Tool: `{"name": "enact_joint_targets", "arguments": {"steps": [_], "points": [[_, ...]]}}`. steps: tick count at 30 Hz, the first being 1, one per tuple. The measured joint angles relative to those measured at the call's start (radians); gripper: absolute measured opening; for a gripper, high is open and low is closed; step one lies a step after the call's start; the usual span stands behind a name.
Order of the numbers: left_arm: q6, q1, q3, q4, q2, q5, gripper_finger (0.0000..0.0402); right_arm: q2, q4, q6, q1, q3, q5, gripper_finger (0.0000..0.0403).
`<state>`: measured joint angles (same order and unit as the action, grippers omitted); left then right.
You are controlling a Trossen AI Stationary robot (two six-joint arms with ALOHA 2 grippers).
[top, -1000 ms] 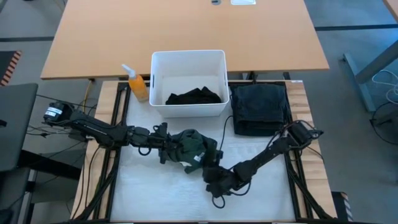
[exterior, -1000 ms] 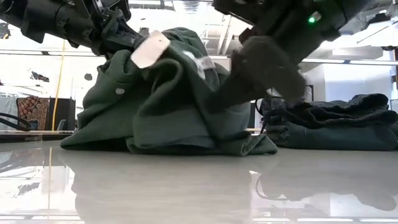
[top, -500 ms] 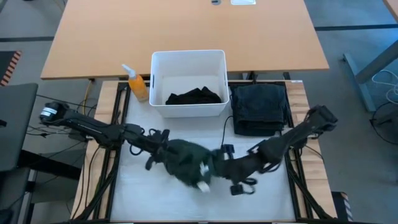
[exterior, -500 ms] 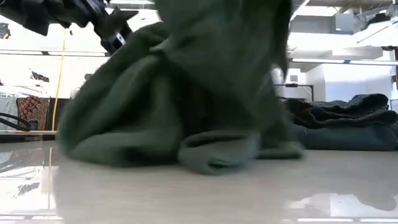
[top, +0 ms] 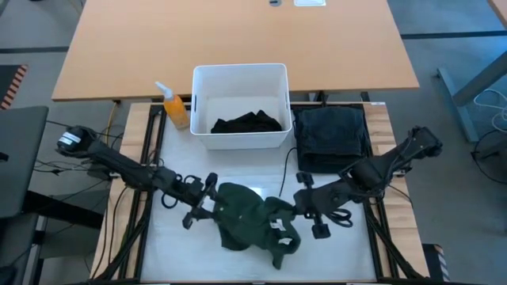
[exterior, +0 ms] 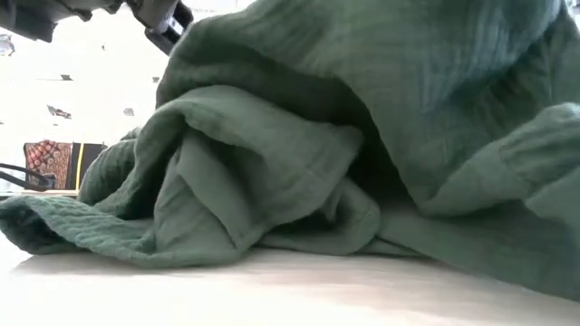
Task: Fold laundry
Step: Fold the green polo
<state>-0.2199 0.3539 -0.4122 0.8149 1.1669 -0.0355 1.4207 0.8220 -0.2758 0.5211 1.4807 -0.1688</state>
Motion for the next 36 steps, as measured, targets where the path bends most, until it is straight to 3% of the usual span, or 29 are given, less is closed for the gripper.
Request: {"name": "enact_joint_targets", "arguments": {"steps": [4, 7, 11, 19, 28, 36], "points": [[0.002, 0.009, -0.025, 0.192, 0.124, 0.076, 0.0202, 0.048, -0.016, 0.038, -0.019, 0.0, -0.037, 0.0026], [-0.017, 0.008, -0.105, 0.213, 0.211, 0.094, 0.0201, 0.104, -0.044, 0.038, -0.059, 0.0, -0.093, 0.0025], [-0.079, 0.007, -0.242, 0.052, 0.291, 0.19, 0.0201, 0.194, -0.074, 0.038, -0.121, -0.001, -0.096, 0.0027], [-0.197, 0.004, -0.463, -0.417, 0.308, 0.351, 0.0201, 0.307, -0.072, 0.015, -0.178, -0.001, -0.096, 0.0027], [-0.243, 0.002, -0.489, -0.549, 0.308, 0.411, 0.0201, 0.307, -0.126, 0.022, -0.209, -0.001, -0.099, 0.0026], [-0.127, 0.006, -0.489, -0.559, 0.362, 0.441, 0.0201, 0.279, -0.205, 0.047, -0.21, -0.001, -0.096, 0.0026]]}}
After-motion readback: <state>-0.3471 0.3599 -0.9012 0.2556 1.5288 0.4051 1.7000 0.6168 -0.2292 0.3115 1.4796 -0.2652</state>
